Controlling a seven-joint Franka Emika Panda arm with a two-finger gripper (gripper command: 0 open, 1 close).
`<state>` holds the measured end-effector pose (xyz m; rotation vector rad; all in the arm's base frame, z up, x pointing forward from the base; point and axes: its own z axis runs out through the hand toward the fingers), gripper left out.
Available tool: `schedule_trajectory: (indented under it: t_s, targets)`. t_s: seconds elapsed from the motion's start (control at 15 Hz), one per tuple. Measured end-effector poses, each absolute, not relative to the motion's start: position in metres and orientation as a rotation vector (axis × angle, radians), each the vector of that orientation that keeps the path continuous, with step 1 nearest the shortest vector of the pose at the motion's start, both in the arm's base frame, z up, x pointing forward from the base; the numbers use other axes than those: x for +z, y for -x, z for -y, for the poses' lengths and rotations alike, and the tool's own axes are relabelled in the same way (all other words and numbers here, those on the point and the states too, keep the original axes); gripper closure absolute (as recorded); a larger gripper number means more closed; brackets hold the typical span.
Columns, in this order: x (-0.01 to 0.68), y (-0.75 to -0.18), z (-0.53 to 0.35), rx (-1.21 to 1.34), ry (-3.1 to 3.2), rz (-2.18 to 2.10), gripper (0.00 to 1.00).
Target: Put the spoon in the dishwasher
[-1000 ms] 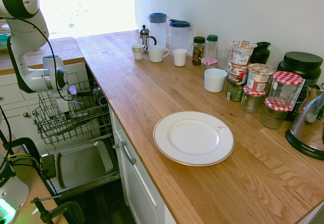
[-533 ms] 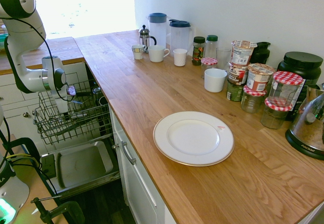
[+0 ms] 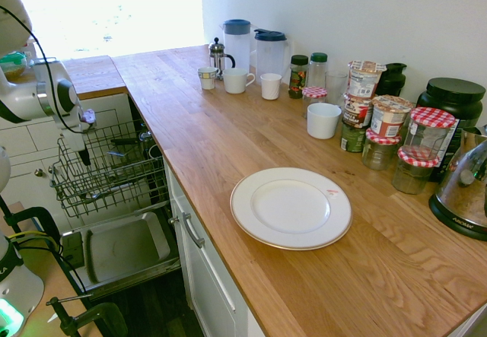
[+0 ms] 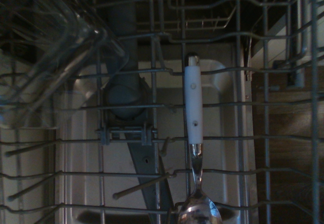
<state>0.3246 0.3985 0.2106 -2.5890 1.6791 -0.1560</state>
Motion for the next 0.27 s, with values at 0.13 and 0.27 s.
schedule_trajectory:
  t_s: [0.13, 0.27]
  targets:
    - [0.269, -0.312, -0.405, -0.237, 2.583, -1.705, 0.0]
    - [0.337, -0.297, -0.405, -0.313, 2.583, -1.714, 0.0]
